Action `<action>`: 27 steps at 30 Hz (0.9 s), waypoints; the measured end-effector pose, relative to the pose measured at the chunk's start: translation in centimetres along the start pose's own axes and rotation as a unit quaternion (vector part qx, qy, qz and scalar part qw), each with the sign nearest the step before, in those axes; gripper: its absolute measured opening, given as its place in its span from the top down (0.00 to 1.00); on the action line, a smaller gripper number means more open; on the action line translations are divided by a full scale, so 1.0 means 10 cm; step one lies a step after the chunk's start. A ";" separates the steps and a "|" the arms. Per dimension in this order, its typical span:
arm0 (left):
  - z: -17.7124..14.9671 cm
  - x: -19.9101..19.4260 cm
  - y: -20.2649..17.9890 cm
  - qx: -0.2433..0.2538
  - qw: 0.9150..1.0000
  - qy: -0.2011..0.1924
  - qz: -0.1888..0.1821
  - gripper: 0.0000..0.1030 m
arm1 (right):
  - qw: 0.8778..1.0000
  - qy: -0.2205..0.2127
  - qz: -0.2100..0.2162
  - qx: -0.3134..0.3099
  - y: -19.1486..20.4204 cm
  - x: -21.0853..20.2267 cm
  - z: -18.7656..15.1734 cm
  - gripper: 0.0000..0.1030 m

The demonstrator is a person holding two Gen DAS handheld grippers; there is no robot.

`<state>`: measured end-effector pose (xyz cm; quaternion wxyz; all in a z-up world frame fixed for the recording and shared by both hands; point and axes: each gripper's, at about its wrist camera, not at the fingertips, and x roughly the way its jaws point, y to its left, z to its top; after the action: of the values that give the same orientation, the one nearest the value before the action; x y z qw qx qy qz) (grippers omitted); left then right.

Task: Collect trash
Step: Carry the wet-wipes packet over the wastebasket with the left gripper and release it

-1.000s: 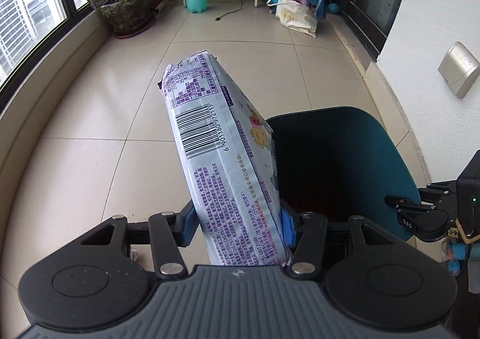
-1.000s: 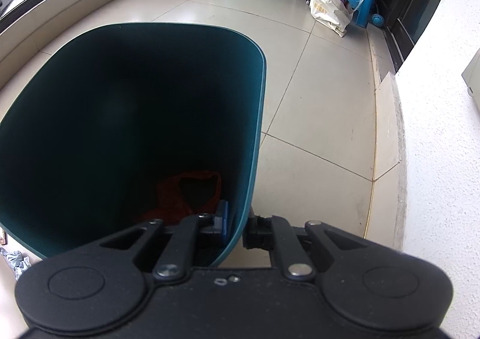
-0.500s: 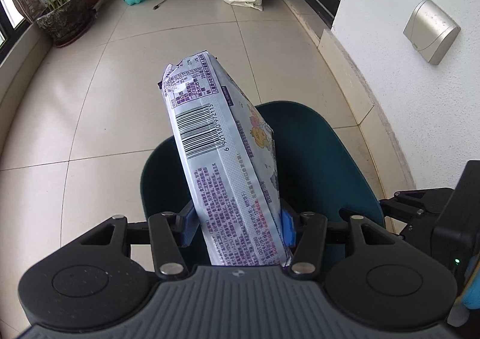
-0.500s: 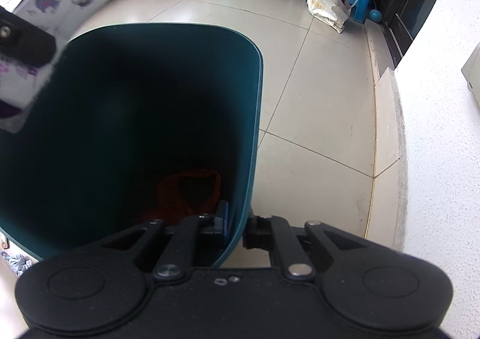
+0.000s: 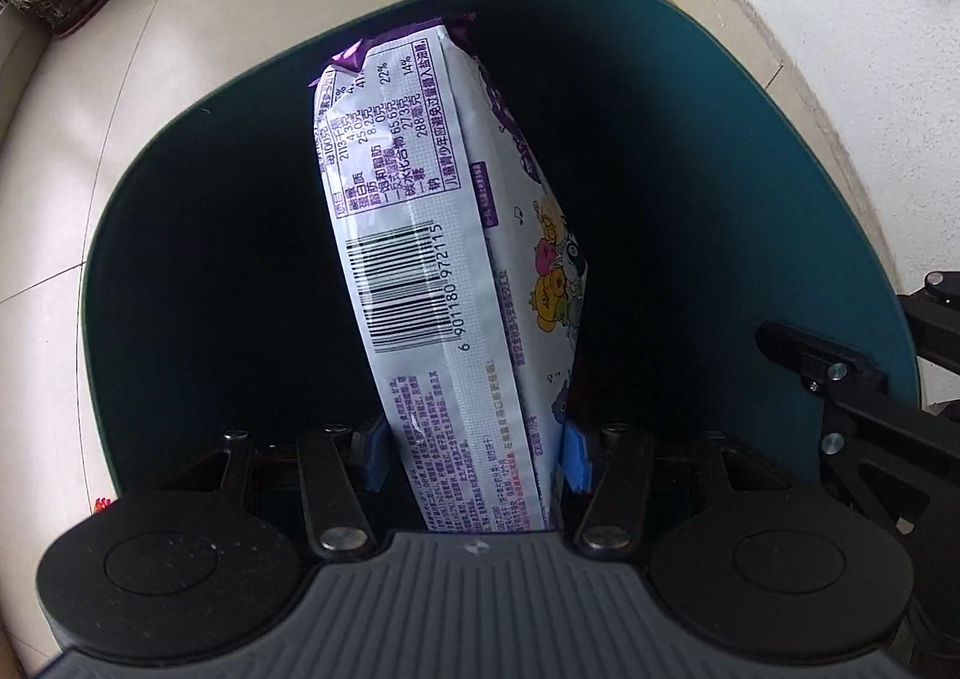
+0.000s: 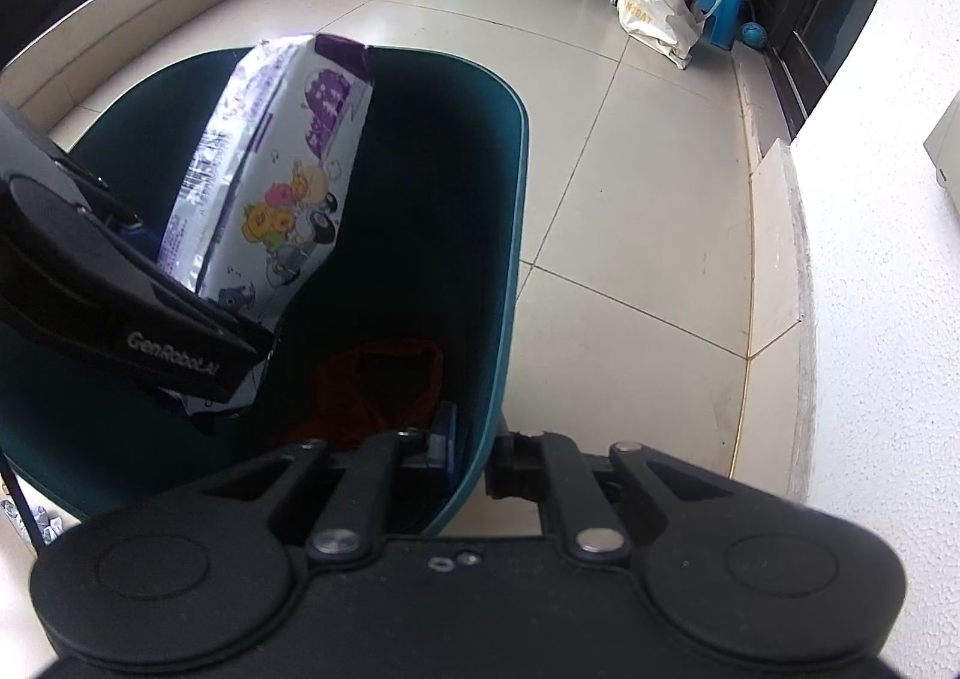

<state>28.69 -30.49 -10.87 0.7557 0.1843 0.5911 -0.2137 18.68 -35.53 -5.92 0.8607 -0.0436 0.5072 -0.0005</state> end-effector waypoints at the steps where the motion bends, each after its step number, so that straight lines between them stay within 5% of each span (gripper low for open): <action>1: 0.00 0.04 -0.01 0.004 1.000 0.007 -0.002 0.49 | 1.000 0.000 0.000 0.000 0.00 0.00 0.00 0.92; 9: -0.08 0.10 0.00 0.009 1.000 0.018 -0.009 0.44 | 1.000 0.000 0.000 -0.001 0.01 -0.01 0.00 0.92; 27: -0.35 -0.53 0.22 -0.007 0.997 -0.066 -0.026 0.38 | 1.000 -0.001 0.000 -0.004 0.02 -0.01 -0.02 0.92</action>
<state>25.96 -26.23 -6.43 0.7884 0.1489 0.5460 -0.2412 18.42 -35.30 -5.92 0.8610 -0.0469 0.5064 0.0011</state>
